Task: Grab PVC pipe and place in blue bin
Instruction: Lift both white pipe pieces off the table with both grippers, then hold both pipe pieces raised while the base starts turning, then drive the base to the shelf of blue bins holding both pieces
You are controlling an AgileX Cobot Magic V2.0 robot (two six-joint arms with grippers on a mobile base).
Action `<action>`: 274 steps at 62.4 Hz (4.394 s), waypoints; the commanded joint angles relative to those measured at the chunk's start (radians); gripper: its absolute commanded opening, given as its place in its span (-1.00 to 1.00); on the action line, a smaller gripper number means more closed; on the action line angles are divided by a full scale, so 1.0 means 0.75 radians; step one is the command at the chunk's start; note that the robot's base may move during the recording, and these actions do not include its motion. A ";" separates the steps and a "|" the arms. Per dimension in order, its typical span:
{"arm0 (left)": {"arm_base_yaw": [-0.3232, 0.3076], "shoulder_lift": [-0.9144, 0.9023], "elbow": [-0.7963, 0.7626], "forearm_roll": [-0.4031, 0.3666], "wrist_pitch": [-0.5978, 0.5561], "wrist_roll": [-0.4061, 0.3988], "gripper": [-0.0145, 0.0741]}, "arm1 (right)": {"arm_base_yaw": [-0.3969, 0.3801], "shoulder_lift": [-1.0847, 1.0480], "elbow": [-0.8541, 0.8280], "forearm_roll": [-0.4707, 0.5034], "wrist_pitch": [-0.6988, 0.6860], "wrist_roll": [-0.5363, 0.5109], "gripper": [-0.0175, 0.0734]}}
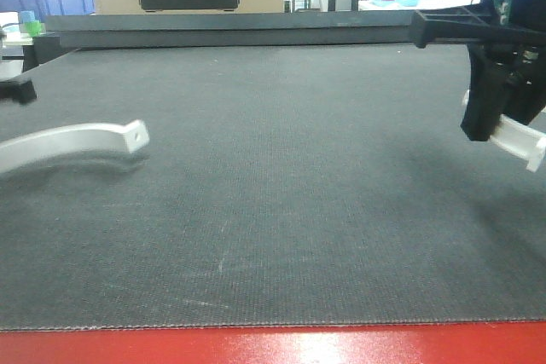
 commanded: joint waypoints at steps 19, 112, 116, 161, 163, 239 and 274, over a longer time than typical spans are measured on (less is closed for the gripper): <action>-0.004 -0.474 -0.002 -0.081 -0.063 -0.005 -0.92 | 0.002 -0.215 0.003 -0.011 -0.124 -0.003 -0.98; -0.188 -1.679 0.739 -0.104 -1.064 0.241 -0.92 | 0.002 -1.311 0.537 -0.280 -0.868 -0.003 -0.98; -0.188 -1.679 0.739 -0.104 -1.100 0.241 -0.92 | 0.002 -1.311 0.537 -0.280 -0.868 -0.003 -0.98; -0.188 -1.679 0.739 -0.104 -1.132 0.241 -0.92 | 0.002 -1.311 0.537 -0.280 -0.868 -0.003 -0.98; -0.188 -1.679 0.739 -0.104 -1.132 0.241 -0.92 | 0.002 -1.311 0.537 -0.280 -0.868 -0.003 -0.98; -0.188 -1.679 0.739 -0.104 -1.132 0.241 -0.92 | 0.002 -1.311 0.537 -0.280 -0.868 -0.003 -0.98; -0.188 -1.679 0.739 -0.104 -1.132 0.241 -0.92 | 0.002 -1.311 0.537 -0.280 -0.868 -0.003 -0.98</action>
